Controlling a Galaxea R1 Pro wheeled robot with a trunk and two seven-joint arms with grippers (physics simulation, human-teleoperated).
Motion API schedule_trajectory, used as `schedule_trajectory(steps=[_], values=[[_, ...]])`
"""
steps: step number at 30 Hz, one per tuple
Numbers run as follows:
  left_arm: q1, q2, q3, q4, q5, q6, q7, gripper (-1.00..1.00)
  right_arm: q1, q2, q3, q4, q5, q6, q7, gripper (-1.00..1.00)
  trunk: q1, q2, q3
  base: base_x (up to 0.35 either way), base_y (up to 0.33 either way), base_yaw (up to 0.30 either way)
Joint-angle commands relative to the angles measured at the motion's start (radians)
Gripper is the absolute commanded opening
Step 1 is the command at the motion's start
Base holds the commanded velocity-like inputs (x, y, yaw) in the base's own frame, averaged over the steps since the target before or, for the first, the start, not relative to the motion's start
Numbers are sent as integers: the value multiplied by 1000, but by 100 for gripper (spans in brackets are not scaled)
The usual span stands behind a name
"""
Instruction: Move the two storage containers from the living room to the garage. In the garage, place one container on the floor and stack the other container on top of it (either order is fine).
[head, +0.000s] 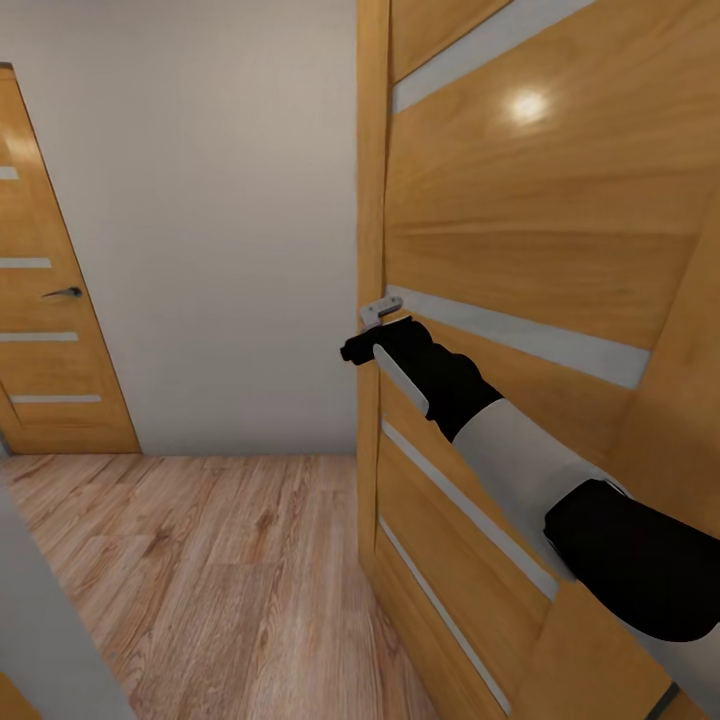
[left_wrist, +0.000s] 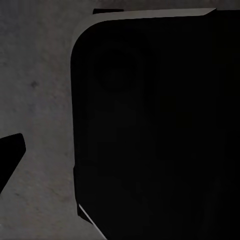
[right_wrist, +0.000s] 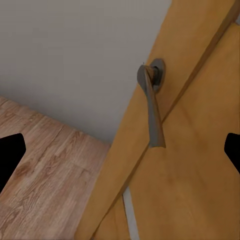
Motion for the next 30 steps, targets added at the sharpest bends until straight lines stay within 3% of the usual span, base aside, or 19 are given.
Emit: schedule_trajectory(steps=[1, 21, 30], values=[[0, 0, 1, 0, 1, -2, 0, 100, -1, 0, 2, 0, -10, 3, -9, 100, 0, -1, -1, 26, 0, 0], [0, 0, 1, 0, 1, -2, 0, 100, -1, 0, 6, 0, -4, 4, -18, 100, 0, -1, -1, 73, 0, 0], [0, 0, 0, 0, 0, -2, 1, 100, -1, 0, 18, 108, 2, -2, -231, 100, 0, -1, -1, 1, 0, 0]])
